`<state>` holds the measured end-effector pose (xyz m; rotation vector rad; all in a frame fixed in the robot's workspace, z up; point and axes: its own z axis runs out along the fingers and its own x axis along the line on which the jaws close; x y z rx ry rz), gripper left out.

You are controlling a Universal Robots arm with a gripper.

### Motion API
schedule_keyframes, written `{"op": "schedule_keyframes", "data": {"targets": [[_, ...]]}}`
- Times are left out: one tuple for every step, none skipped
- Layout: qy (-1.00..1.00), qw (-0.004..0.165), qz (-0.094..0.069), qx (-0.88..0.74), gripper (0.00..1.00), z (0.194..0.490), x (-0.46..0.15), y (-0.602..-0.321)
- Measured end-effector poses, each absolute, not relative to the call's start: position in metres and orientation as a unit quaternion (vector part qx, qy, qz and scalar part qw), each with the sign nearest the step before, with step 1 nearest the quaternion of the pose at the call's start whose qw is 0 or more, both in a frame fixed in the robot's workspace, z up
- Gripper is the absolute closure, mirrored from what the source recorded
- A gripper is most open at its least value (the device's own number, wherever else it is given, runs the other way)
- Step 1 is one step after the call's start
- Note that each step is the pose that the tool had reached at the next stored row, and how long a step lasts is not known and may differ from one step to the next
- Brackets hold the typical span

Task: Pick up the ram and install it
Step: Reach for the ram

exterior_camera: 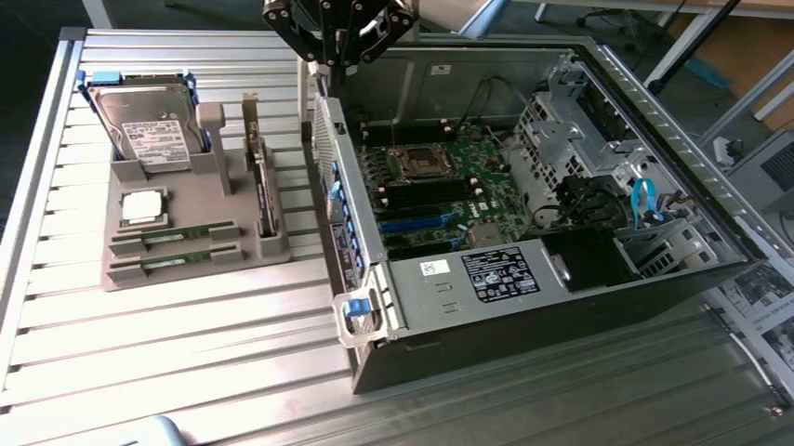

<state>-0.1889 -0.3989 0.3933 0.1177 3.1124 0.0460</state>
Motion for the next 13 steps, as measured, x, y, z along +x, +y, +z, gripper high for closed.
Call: {"op": "schedule_keyframes", "data": {"targets": [[0.999,0.013,0.015,0.038,0.9,0.3933,-0.1892,-0.3989],[0.999,0.013,0.015,0.038,0.9,0.3933,-0.1897,-0.3989],[0.999,0.013,0.015,0.038,0.9,0.3933,-0.1903,-0.3989],[0.999,0.013,0.015,0.038,0.9,0.3933,-0.1906,-0.3989],[0.999,0.013,0.015,0.038,0.9,0.3933,-0.1912,-0.3989],[0.999,0.013,0.015,0.038,0.9,0.3933,-0.1915,-0.3989],[0.999,0.013,0.015,0.038,0.9,0.3933,-0.1918,-0.3989],[0.999,0.013,0.015,0.038,0.9,0.3933,-0.1922,-0.3989],[0.999,0.013,0.014,0.038,0.9,0.3933,-0.1926,-0.3989],[0.999,0.013,0.014,0.038,0.9,0.3933,-0.193,-0.3989],[0.999,0.013,0.014,0.038,0.9,0.3933,-0.1934,-0.3989],[0.999,0.013,0.014,0.038,0.9,0.3933,-0.1937,-0.3989],[0.999,0.013,0.014,0.038,0.9,0.3933,-0.1941,-0.3989]]}}
